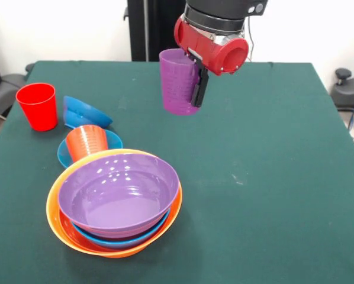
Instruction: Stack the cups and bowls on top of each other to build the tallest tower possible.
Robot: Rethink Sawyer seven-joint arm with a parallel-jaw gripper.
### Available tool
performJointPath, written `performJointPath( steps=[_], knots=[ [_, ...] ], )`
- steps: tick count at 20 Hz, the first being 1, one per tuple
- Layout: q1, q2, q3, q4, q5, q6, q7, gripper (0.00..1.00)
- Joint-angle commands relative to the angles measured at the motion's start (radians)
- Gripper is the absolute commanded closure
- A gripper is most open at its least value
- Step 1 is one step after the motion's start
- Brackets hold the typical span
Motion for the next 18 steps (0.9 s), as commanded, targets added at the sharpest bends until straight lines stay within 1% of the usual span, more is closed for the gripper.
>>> performJointPath(
  steps=[1,2,4,7,11,13,18],
  knots=[
    [-0.102,-0.01,0.176,-0.011,-0.038,0.248,-0.229,1.0],
    [-0.098,0.005,0.176,-0.018,-0.038,0.238,-0.213,1.0],
    [-0.102,0.048,0.182,-0.068,-0.055,0.25,-0.208,1.0],
    [-0.108,0.148,0.19,-0.177,-0.079,0.26,-0.184,1.0],
    [-0.124,0.239,0.201,-0.293,-0.102,0.295,-0.188,1.0],
    [-0.138,0.272,0.208,-0.348,-0.116,0.322,-0.211,1.0],
    [-0.161,0.322,0.203,-0.456,-0.147,0.347,-0.233,1.0]
  ],
)
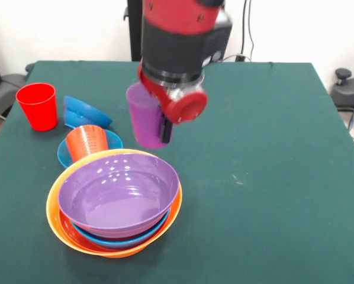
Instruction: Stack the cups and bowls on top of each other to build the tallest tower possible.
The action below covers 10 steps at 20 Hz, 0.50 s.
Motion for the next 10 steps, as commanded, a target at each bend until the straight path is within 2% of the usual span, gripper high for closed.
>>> performJointPath(
  steps=[1,4,10],
  knots=[
    [-0.03,0.151,0.115,-0.207,-0.098,0.137,-0.228,1.0],
    [-0.038,0.177,0.12,-0.274,-0.101,0.176,-0.236,1.0],
    [-0.04,0.157,0.105,-0.363,-0.11,0.347,-0.278,1.0]
  ],
)
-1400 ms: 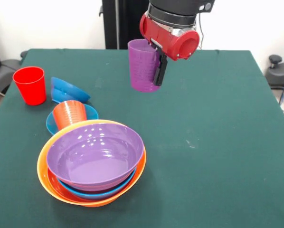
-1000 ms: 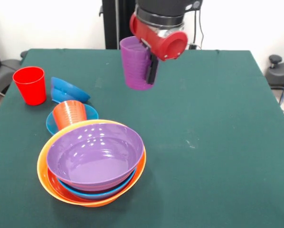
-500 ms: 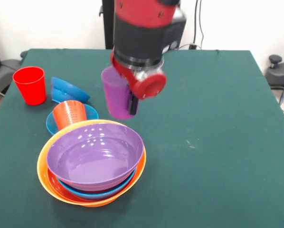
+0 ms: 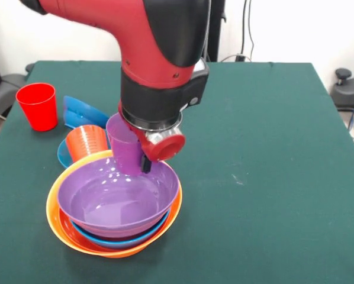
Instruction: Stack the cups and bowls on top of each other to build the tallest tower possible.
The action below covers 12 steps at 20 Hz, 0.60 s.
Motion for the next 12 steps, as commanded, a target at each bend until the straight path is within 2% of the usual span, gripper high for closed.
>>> performJointPath(
  steps=[1,8,12],
  knots=[
    [-0.012,0.017,0.103,-0.167,-0.067,0.231,-0.276,1.0],
    [-0.02,0.031,0.102,-0.172,-0.076,0.196,-0.281,1.0],
    [-0.028,0.054,0.103,-0.224,-0.082,0.213,-0.297,1.0]
  ],
)
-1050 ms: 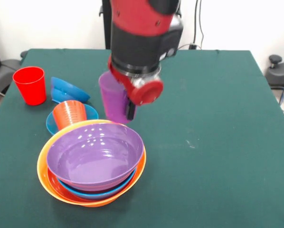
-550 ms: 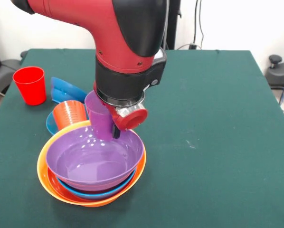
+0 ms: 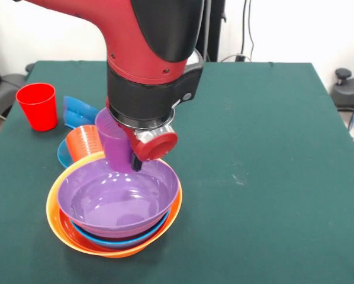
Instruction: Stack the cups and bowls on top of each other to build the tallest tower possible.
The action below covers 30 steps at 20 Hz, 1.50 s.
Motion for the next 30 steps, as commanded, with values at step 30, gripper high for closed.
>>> performJointPath(
  steps=[30],
  knots=[
    [-0.017,0.05,0.114,0.024,-0.066,-0.146,-0.281,1.0]
  ],
)
